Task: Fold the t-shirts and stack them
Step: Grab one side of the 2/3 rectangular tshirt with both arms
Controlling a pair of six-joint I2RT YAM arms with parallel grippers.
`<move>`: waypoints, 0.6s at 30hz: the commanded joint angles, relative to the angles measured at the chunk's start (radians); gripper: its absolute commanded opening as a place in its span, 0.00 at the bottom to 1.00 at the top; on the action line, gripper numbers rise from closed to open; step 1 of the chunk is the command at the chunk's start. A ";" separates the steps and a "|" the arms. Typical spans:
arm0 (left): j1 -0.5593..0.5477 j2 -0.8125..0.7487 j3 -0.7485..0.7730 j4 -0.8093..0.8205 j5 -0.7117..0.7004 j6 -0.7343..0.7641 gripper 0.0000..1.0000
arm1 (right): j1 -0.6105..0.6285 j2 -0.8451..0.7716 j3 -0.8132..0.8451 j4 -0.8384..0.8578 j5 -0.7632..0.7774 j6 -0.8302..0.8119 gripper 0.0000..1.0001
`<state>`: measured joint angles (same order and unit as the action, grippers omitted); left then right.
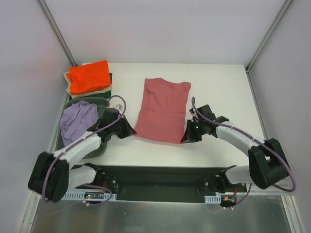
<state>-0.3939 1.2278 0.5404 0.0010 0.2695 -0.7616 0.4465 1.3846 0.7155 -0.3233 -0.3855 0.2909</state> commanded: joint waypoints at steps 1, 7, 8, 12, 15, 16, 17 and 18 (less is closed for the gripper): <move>-0.002 -0.265 -0.054 -0.200 -0.105 0.025 0.00 | 0.053 -0.134 0.059 -0.281 -0.125 -0.048 0.01; -0.006 -0.600 -0.039 -0.329 -0.115 0.025 0.00 | 0.090 -0.277 0.122 -0.414 -0.392 -0.068 0.01; -0.006 -0.635 -0.027 -0.347 -0.113 0.027 0.00 | 0.093 -0.297 0.130 -0.434 -0.429 -0.068 0.01; -0.006 -0.744 0.016 -0.403 -0.112 0.031 0.00 | 0.095 -0.357 0.154 -0.482 -0.524 -0.067 0.02; -0.006 -0.780 0.052 -0.426 -0.102 0.031 0.00 | 0.095 -0.400 0.168 -0.496 -0.547 -0.053 0.02; -0.006 -0.787 0.064 -0.430 -0.102 0.030 0.00 | 0.095 -0.409 0.171 -0.500 -0.549 -0.055 0.02; -0.006 -0.795 0.070 -0.432 -0.102 0.030 0.00 | 0.095 -0.420 0.173 -0.502 -0.549 -0.050 0.02; -0.006 -0.798 0.078 -0.430 -0.104 0.033 0.00 | 0.095 -0.432 0.173 -0.500 -0.550 -0.047 0.02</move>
<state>-0.4007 0.4534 0.5537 -0.4042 0.2089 -0.7540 0.5377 1.0054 0.8455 -0.7326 -0.8551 0.2424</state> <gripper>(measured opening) 0.009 0.028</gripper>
